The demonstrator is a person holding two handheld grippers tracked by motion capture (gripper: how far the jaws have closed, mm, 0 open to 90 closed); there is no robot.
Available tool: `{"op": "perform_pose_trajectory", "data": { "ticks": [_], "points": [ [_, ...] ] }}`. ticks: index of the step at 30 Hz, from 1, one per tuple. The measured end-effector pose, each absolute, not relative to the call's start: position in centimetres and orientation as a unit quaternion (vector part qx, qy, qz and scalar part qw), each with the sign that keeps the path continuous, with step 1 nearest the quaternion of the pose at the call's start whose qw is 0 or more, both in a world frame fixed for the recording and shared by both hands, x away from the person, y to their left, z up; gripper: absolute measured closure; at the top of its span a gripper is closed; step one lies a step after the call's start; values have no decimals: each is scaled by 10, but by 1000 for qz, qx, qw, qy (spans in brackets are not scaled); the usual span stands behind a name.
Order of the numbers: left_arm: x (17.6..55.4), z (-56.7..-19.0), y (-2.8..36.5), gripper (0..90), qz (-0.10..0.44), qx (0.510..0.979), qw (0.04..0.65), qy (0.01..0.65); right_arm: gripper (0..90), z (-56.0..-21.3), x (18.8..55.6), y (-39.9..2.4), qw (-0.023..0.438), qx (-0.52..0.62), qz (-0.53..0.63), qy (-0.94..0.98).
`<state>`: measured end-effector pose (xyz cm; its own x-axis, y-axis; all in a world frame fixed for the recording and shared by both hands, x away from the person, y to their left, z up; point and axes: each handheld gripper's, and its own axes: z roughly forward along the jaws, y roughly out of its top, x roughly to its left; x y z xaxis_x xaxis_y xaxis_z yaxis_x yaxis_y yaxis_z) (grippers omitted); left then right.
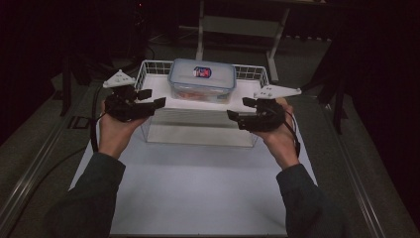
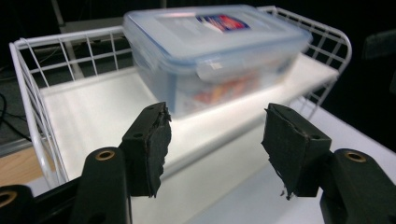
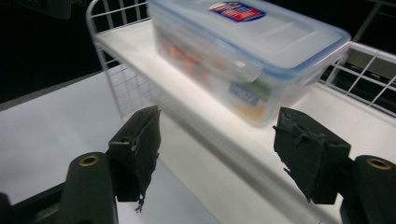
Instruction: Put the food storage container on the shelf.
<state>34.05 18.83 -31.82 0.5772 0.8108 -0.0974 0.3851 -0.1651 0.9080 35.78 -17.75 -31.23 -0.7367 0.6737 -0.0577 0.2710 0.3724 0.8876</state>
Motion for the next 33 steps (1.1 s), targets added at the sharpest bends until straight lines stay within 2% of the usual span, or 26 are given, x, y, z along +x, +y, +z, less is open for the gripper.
{"op": "perform_pose_trajectory", "data": {
  "ticks": [5, 13, 21, 33],
  "points": [
    [312, -331, 189, 378, 230, 747, 485, 392, 290, -322, 339, -183, 212, 281, 468, 811],
    [280, -346, 206, 367, 243, 737, 491, 396, 284, -345, 312, -199, 192, 282, 473, 812],
    [252, -374, 221, 358, 230, 743, 490, 394, 274, -376, 288, -216, 189, 299, 467, 810],
    [217, -422, 237, 356, 220, 739, 494, 402, 269, -400, 256, -242, 194, 316, 473, 799]
  ]
}}
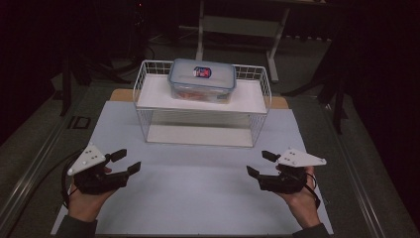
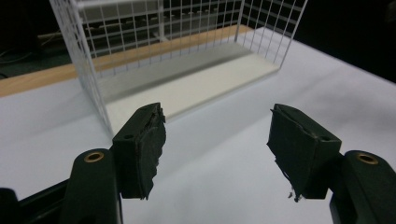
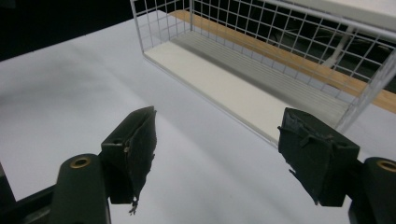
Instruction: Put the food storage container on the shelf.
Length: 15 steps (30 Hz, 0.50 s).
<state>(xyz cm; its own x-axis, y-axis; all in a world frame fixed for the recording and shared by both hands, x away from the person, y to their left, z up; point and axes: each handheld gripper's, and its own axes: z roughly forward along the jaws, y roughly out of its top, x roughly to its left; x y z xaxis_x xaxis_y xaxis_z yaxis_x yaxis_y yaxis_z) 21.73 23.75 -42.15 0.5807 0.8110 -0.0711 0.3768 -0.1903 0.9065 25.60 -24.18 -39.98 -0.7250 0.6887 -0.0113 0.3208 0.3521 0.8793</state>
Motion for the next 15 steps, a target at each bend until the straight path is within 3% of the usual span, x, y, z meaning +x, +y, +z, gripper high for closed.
{"op": "perform_pose_trajectory", "data": {
  "ticks": [15],
  "points": [
    [196, -457, 257, 342, 239, 716, 497, 428, 161, -432, 239, -269, 199, 331, 498, 776]
  ]
}}
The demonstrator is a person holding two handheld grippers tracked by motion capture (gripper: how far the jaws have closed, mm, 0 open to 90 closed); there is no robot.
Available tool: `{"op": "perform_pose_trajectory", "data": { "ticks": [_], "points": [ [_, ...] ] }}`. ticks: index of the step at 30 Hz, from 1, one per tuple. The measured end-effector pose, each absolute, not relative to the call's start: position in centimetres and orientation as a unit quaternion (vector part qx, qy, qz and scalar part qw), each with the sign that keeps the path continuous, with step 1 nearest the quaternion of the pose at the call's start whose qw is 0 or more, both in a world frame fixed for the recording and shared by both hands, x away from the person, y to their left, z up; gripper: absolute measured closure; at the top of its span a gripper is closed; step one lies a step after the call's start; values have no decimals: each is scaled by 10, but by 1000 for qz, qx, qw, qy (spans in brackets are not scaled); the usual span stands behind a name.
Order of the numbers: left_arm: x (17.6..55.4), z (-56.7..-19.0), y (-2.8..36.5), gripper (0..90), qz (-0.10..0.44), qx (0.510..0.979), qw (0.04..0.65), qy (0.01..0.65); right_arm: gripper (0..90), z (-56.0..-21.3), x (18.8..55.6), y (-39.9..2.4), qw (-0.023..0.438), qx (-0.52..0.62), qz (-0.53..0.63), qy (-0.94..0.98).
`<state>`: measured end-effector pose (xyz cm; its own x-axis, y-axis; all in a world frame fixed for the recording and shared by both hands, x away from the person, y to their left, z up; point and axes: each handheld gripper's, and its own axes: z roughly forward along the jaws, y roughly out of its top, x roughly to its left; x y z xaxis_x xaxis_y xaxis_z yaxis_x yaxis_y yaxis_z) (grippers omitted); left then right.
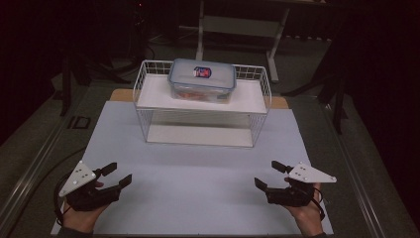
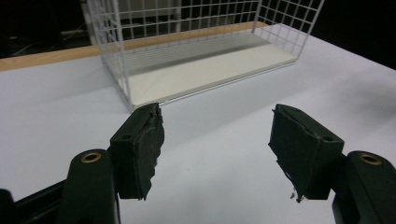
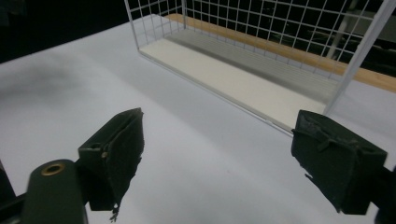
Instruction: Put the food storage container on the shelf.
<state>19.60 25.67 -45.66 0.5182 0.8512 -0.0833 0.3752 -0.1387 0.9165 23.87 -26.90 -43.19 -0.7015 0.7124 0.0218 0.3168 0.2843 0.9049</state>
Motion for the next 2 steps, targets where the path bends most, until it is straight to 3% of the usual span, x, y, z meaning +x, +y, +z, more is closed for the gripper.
{"op": "perform_pose_trajectory", "data": {
  "ticks": [2],
  "points": [
    [197, -459, 258, 342, 243, 716, 492, 432, 148, -435, 239, -270, 203, 332, 494, 777]
  ]
}}
